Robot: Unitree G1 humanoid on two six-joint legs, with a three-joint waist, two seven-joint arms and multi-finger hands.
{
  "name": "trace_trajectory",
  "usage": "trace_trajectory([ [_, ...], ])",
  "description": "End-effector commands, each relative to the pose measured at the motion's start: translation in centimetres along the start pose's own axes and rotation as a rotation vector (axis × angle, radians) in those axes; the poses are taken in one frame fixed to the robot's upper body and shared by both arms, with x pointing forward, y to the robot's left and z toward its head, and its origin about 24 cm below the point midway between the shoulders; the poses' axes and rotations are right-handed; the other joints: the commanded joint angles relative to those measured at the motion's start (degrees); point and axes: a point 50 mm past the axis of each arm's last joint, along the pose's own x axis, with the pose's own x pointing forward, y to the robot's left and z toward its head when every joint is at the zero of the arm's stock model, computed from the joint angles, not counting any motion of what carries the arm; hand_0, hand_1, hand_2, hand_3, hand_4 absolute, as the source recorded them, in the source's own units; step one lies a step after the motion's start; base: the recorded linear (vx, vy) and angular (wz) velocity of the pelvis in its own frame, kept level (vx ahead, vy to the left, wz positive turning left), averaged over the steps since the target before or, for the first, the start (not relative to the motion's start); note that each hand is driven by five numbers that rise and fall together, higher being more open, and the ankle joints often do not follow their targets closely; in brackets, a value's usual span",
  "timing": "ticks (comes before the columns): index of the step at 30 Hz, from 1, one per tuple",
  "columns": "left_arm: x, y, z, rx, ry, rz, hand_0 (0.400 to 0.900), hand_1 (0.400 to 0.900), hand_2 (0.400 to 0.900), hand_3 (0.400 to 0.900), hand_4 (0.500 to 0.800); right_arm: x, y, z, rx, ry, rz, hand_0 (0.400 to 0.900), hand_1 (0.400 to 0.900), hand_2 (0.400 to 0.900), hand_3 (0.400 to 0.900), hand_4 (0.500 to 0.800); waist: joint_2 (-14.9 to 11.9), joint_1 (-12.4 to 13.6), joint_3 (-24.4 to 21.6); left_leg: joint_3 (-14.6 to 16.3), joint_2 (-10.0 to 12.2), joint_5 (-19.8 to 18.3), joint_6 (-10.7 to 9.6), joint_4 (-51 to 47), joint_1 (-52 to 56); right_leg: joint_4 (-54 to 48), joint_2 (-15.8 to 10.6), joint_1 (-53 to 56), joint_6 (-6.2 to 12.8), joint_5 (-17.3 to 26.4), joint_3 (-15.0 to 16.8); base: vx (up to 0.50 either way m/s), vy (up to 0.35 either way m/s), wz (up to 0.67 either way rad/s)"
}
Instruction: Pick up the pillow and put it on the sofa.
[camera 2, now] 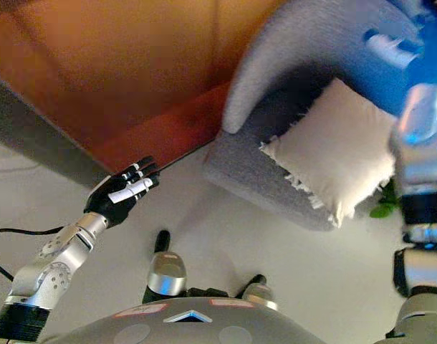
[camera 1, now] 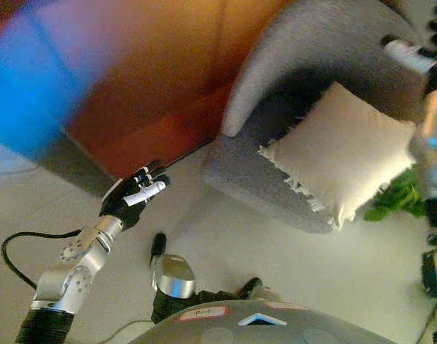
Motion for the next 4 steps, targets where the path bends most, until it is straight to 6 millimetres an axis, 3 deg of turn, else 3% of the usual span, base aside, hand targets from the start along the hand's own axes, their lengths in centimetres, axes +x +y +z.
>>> trace_trajectory([
  [1, 1.6, -2.3, 3.0, 0.016, -0.234, -0.068, 0.900, 0.900, 0.900, 0.900, 0.800, -2.0, -1.5, 1.7, 0.059, -0.180, 0.037, 0.900, 0.900, 0.900, 0.900, 0.800, 2.59, -3.16, -6.14, 2.36, -0.43, -5.82, 5.17, 2.75, 4.37, 4.04, -4.53, -3.35, 7.54, 3.43, 4.40, -0.12, 0.029, -0.40],
  [4, 2.1, -2.4, 3.1, 0.011, -0.252, -0.062, 0.900, 0.900, 0.900, 0.900, 0.800, -4.3, -0.5, 0.5, 0.101, -0.142, 0.130, 0.900, 0.900, 0.900, 0.900, 0.800, 2.80, -5.72, -6.47, 4.40, -0.45, -6.43, 5.28, 3.27, 5.08, 4.27, -4.56, -4.29, 7.50, 3.67, 6.01, -0.11, 0.025, -0.29],
])
